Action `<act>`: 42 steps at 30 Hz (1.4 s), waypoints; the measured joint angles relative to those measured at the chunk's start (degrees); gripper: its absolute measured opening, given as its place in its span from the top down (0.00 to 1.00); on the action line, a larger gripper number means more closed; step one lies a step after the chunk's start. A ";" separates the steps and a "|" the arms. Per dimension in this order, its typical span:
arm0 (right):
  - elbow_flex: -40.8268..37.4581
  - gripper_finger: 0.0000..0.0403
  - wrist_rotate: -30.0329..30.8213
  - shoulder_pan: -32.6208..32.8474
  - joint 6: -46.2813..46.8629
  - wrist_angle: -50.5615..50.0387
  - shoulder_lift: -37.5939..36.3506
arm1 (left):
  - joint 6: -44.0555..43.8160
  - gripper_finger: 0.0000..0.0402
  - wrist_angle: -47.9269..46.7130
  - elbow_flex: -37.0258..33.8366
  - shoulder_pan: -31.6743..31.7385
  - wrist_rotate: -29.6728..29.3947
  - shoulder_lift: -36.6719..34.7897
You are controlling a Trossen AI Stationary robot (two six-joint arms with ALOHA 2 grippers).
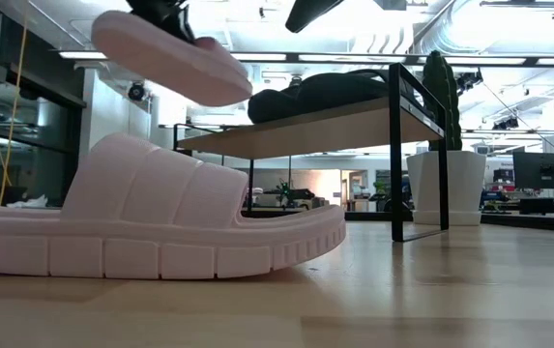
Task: Pick and place slides into the shelf
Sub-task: Put the top pink slipper on the shelf
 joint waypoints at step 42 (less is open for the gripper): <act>-0.07 0.52 -0.07 0.00 0.26 0.72 0.00 | 13.30 1.00 22.20 1.47 28.91 32.47 9.45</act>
